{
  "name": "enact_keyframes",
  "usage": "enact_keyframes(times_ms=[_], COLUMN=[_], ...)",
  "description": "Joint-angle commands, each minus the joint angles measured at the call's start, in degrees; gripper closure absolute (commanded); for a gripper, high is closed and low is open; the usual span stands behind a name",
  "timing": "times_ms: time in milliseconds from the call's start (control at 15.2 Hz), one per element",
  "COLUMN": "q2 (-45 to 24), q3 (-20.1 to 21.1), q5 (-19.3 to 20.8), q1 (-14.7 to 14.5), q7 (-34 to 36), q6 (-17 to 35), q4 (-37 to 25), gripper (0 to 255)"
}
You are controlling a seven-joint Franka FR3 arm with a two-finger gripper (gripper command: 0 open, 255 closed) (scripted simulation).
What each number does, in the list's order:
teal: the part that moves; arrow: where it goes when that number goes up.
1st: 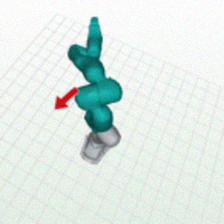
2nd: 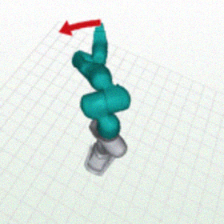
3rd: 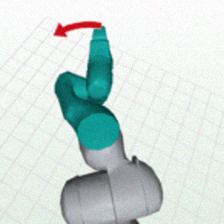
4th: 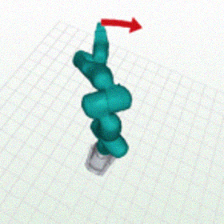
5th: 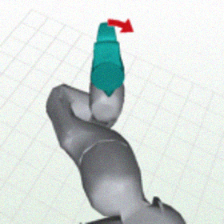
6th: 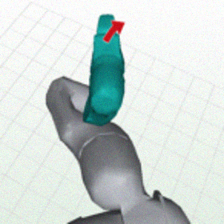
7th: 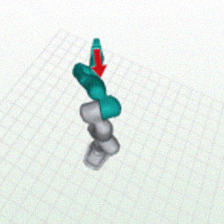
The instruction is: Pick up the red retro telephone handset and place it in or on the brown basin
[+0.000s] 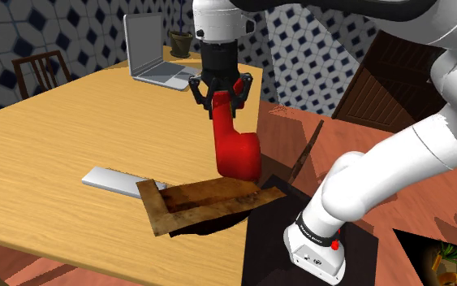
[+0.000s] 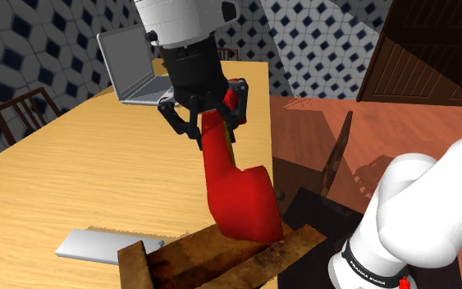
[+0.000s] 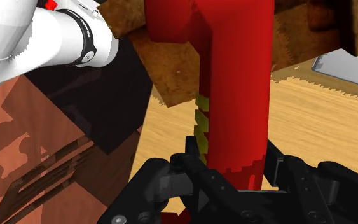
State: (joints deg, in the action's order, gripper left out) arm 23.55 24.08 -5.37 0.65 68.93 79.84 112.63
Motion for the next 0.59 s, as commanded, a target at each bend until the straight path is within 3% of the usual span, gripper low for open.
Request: enact_keyframes(times_ms=[0,528], q2=[0.9,-0.3], q3=[1.7,9.3], q5=[-1.4,-5.7], q1=[-1.0,-3.9], q7=[2.5,13.2], q6=[-0.2,-1.2], q4=[0.5,-2.6], gripper=[255,255])
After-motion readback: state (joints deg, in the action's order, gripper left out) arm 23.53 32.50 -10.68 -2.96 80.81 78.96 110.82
